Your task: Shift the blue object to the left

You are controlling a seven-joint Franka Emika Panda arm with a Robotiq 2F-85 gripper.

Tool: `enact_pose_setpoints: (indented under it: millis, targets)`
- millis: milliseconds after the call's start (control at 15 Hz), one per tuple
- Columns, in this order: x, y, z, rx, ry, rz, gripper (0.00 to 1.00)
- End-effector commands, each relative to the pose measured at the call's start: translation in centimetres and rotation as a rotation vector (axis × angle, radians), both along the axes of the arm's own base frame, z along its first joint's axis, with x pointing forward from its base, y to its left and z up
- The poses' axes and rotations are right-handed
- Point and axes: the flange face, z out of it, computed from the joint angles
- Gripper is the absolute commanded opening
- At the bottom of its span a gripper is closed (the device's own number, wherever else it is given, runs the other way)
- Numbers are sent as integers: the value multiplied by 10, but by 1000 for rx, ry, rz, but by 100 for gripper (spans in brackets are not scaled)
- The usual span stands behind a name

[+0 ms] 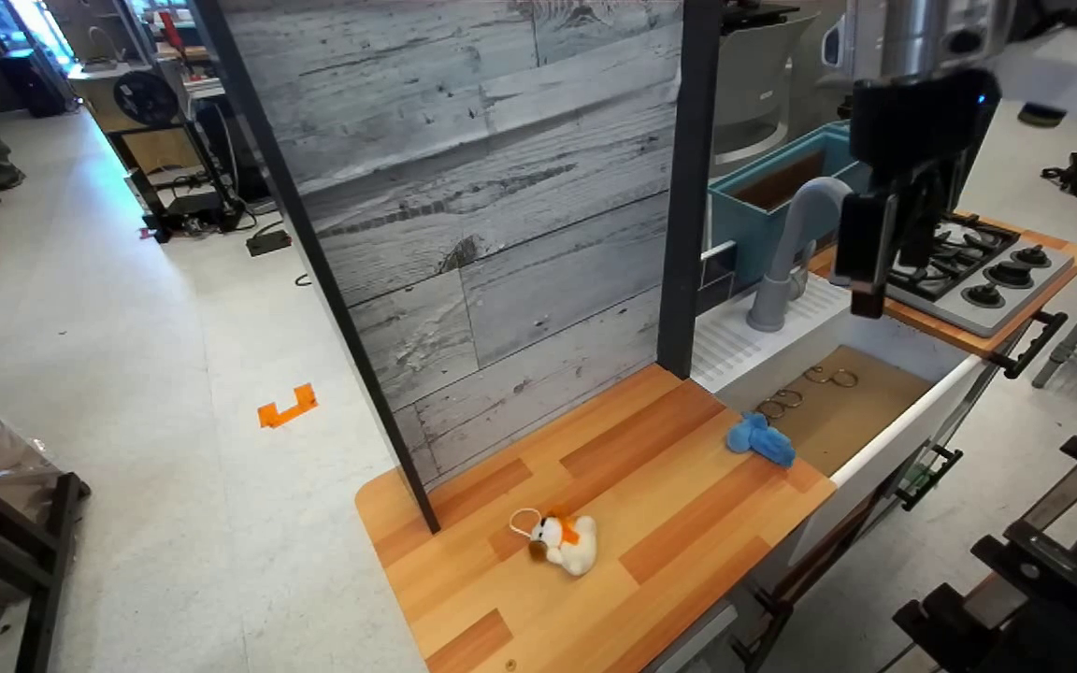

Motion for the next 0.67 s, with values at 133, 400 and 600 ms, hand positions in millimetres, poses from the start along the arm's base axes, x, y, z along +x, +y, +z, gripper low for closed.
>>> enact_pose_setpoints:
  millis: [133, 400, 600]
  targets:
    - [21, 26, -62, 46, -64, 16, 100]
    - [25, 47, -94, 85, -63, 27, 100]
    - [31, 54, -118, 91, -62, 36, 100]
